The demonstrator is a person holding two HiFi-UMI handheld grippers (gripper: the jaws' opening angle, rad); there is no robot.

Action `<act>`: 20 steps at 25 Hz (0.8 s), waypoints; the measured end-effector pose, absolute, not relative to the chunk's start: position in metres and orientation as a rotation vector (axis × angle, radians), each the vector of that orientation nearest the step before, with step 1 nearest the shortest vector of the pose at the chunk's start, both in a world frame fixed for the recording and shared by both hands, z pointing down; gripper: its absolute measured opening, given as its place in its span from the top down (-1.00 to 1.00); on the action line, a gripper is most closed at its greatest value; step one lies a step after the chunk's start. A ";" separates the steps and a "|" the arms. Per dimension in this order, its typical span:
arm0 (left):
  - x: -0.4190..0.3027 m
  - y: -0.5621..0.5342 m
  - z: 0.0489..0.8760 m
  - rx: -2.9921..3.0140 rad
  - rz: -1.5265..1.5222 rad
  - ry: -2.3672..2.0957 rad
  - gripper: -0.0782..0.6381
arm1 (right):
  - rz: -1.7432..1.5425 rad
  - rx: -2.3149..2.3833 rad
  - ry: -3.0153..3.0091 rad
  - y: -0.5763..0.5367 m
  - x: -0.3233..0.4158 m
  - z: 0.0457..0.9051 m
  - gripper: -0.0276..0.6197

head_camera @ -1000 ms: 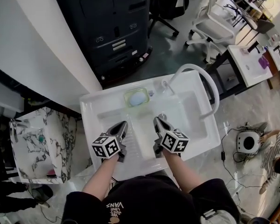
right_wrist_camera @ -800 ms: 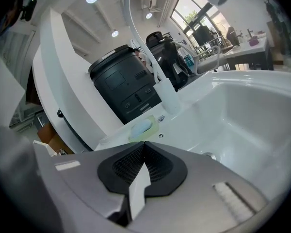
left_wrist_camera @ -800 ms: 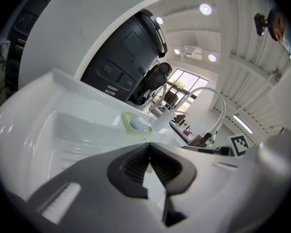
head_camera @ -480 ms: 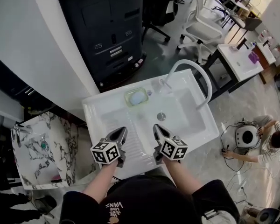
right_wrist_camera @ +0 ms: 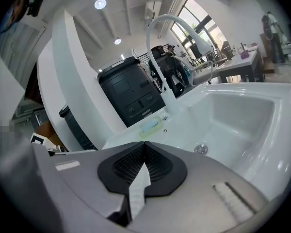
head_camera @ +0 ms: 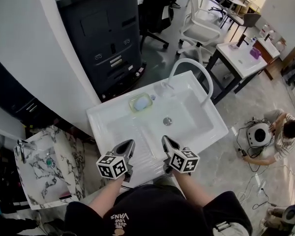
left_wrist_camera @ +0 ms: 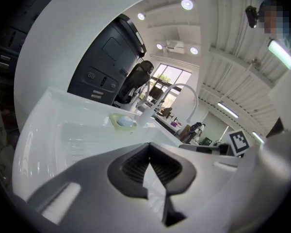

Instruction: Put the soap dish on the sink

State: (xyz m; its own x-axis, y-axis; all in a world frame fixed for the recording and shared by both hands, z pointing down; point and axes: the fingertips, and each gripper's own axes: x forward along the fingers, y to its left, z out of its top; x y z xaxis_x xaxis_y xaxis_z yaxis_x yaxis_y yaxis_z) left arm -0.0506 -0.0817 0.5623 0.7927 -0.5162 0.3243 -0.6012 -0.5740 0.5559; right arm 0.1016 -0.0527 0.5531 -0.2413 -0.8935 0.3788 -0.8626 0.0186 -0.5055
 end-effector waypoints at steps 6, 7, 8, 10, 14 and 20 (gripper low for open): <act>-0.059 -0.063 0.559 2.351 0.183 -0.783 0.64 | -0.999 -1.918 2.204 -0.032 0.086 0.548 0.91; -0.062 -0.060 0.558 2.355 0.183 -0.782 0.64 | -0.995 -1.921 2.204 -0.029 0.084 0.547 0.91; -0.064 -0.058 0.558 2.358 0.181 -0.783 0.64 | -0.990 -1.927 2.203 -0.025 0.082 0.547 0.91; -0.070 -0.053 0.557 2.362 0.174 -0.786 0.64 | -0.979 -1.941 2.201 -0.019 0.079 0.545 0.91; -0.081 -0.045 0.554 2.377 0.167 -0.789 0.64 | -0.949 -1.959 2.202 -0.010 0.072 0.540 0.91; -0.091 -0.035 0.551 2.393 0.163 -0.781 0.64 | -0.922 -1.974 2.208 -0.002 0.062 0.536 0.91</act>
State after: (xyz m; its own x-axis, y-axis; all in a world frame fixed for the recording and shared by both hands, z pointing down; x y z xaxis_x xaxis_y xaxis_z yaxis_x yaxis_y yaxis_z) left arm -0.0909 -0.0347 0.5512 0.8183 -0.4958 0.2909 -0.5707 -0.6403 0.5142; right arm 0.0619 -0.0022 0.5362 -0.1895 -0.9174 0.3499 -0.8938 0.0137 -0.4482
